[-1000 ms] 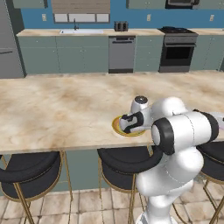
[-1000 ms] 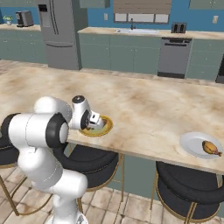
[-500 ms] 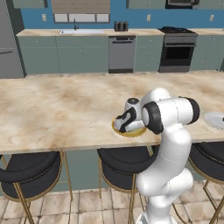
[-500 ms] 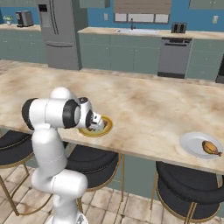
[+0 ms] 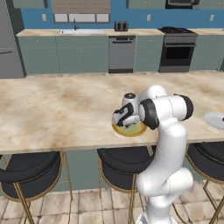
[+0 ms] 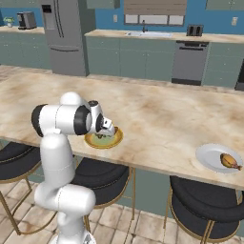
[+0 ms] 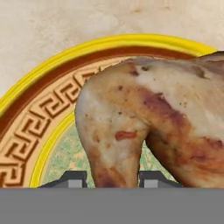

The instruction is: Take the chicken drumsticks from the pan and place one on each plate on the dining counter.

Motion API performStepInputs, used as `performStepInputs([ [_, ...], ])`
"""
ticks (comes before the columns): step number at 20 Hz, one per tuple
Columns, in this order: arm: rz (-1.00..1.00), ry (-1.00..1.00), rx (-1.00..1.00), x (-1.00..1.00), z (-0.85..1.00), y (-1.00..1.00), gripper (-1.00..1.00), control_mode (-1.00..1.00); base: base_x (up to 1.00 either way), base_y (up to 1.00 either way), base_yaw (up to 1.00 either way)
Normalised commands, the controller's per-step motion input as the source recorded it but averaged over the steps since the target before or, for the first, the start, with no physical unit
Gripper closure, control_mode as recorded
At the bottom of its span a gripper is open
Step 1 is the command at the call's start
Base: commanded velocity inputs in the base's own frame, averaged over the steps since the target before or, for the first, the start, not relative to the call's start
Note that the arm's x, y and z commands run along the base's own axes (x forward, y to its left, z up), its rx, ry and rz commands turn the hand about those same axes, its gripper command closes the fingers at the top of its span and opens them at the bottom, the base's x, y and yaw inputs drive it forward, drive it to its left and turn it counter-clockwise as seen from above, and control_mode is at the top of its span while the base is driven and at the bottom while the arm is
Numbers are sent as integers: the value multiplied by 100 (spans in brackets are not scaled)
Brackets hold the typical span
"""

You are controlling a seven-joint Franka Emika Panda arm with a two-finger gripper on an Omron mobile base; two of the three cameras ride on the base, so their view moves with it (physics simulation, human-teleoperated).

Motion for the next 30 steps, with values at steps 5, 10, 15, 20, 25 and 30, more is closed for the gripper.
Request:
performStepInputs([
  [5,-24,12,0,-1,0,0,-100,-100,0,0,0],
  [10,-31,13,0,-73,53,0,-100,-100,0,0,0],
  [15,-37,5,-3,-94,75,0,-100,-100,0,0,0],
  [20,-22,-27,-8,-100,100,0,-100,-100,0,0,0],
  [25,-9,-46,-5,-100,100,-6,-100,-100,0,0,0],
  [30,-1,-51,1,-100,100,-38,-100,-100,0,0,0],
])
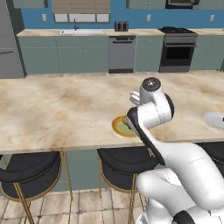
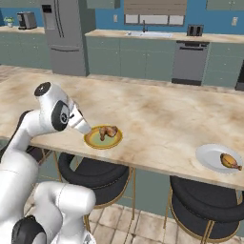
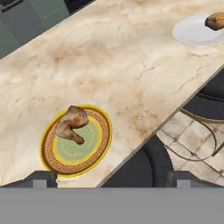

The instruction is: Take the chicken drumsticks from the pan and place one on each plate on the dining counter.

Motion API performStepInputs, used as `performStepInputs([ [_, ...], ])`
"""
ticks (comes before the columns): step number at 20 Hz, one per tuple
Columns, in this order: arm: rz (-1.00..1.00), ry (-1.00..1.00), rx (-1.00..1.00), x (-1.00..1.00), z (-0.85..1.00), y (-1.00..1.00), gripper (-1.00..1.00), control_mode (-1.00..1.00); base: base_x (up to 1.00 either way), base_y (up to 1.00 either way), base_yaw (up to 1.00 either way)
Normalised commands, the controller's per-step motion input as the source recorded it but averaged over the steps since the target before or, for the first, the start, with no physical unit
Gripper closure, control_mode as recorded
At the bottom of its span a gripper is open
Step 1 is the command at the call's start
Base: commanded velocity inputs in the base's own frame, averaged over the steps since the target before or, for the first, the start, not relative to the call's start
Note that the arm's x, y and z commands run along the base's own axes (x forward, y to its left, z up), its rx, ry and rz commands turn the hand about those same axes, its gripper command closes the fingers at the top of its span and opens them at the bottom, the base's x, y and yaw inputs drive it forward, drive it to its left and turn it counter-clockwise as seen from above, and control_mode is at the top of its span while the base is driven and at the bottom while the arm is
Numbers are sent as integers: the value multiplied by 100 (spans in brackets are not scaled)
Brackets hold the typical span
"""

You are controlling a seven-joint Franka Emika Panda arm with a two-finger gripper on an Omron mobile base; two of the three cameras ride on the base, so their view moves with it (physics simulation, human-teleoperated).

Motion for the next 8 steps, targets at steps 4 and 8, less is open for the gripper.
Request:
performStepInputs([
  [4,0,-68,8,-100,67,-80,-100,-100,0,0,0],
  [8,0,-66,11,-100,41,-89,-100,-100,0,0,0],
])
